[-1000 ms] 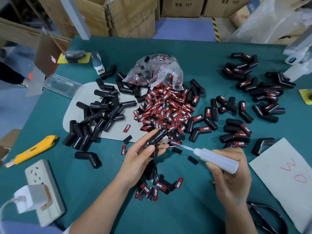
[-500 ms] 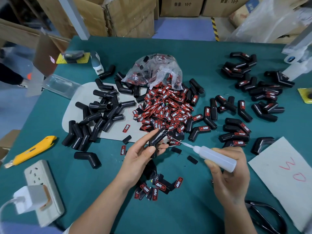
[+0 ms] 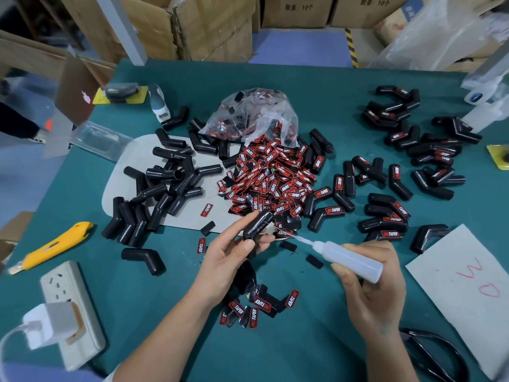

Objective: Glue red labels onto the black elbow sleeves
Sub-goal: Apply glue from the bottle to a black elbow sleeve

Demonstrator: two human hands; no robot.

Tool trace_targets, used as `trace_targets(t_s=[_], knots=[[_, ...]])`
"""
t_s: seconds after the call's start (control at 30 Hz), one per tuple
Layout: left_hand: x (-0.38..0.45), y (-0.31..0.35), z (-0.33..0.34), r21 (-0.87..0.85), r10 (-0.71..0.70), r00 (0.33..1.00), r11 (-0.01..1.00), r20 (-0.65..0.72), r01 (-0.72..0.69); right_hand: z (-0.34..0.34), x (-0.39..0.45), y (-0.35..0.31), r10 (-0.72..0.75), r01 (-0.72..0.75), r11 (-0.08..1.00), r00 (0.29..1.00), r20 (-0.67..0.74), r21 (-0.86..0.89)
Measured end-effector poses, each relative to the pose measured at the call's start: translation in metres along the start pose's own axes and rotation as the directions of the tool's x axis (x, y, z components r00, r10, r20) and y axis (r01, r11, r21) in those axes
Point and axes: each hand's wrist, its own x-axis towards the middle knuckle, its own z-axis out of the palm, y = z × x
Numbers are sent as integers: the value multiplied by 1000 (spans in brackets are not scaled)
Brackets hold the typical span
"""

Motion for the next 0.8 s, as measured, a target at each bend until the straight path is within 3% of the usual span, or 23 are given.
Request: trace_targets(t_s=[0.47, 0.8], knots=[[0, 0, 0, 17, 3, 1000, 1000, 9, -3, 1, -1, -1, -2, 1, 1000, 999, 45, 22], [-1, 2, 2, -1, 8, 1000, 1000, 6, -8, -2, 1, -1, 25, -25, 1000, 999, -25, -12]])
